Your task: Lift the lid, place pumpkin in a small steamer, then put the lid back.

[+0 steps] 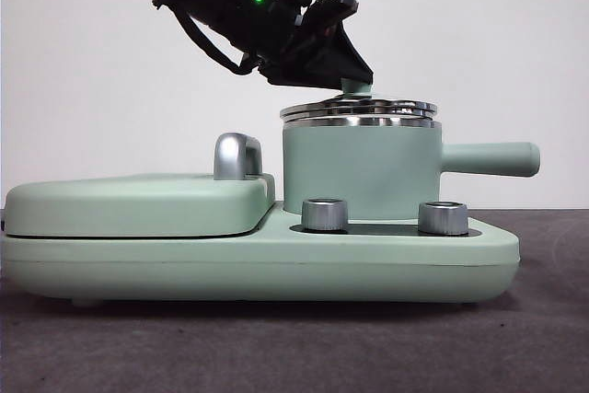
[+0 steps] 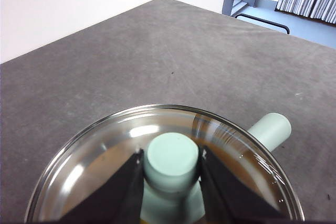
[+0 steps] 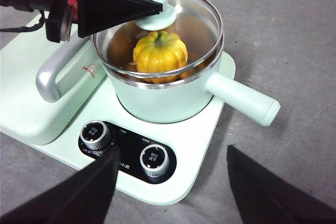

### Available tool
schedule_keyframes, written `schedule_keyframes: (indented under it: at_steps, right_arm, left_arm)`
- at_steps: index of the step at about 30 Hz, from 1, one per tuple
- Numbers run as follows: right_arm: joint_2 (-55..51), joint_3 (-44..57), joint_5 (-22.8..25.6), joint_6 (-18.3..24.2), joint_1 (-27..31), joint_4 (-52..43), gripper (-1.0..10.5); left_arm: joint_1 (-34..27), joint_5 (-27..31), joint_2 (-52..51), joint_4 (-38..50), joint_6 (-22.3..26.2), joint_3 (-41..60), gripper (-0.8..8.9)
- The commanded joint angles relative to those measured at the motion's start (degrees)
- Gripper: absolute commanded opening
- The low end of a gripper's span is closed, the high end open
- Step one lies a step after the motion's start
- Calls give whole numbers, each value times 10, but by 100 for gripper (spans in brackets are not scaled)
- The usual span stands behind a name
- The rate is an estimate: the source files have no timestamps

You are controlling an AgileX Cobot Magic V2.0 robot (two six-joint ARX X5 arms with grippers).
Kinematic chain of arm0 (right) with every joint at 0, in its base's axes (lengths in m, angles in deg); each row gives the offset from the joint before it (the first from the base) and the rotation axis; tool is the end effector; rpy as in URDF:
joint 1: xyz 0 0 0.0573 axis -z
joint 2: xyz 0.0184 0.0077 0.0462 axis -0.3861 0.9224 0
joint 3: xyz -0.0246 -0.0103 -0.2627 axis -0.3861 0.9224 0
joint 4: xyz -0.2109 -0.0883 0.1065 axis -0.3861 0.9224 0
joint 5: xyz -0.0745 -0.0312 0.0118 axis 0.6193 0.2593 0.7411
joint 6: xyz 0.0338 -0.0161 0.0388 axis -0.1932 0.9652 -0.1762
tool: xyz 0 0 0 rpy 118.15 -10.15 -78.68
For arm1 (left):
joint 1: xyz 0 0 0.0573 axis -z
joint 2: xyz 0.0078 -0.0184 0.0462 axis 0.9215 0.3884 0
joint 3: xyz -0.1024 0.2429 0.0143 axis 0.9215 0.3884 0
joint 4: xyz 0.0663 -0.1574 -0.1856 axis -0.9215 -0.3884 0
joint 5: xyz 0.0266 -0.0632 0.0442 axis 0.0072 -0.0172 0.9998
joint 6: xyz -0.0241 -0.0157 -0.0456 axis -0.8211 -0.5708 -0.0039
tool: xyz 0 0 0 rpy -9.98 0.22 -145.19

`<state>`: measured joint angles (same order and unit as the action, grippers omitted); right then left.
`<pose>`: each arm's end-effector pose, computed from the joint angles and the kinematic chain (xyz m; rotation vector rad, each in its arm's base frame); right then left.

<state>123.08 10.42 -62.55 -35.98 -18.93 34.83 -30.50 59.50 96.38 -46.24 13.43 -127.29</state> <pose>0.1026 0.0829 0.3130 0.0123 0.5408 0.4316 0.3127 -0.2442 0.2655 0.1186 0.2561 -0.9678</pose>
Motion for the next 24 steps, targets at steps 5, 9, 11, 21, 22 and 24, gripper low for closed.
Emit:
schedule_keyframes:
  at_steps: [5, 9, 11, 21, 22, 24]
  right_arm:
    - [3, -3, 4, -2, -6, -5, 314]
    - [3, -3, 14, -1, -6, -5, 313]
    - [3, -3, 14, -1, -6, -5, 313]
    - [3, -3, 14, -2, -6, -5, 313]
    - [3, -3, 14, -1, -6, -5, 313]
    - [3, -3, 14, -2, -6, -5, 313]
  left_arm:
    - [6, -10, 10, 17, 7, -15, 16]
    - [6, -10, 10, 16, 7, -15, 16]
    - [6, -10, 10, 16, 7, -15, 15]
    - [6, -17, 10, 15, 6, -15, 16]
    - [6, -17, 10, 14, 6, -15, 16]
    - [6, -17, 10, 10, 5, -15, 16]
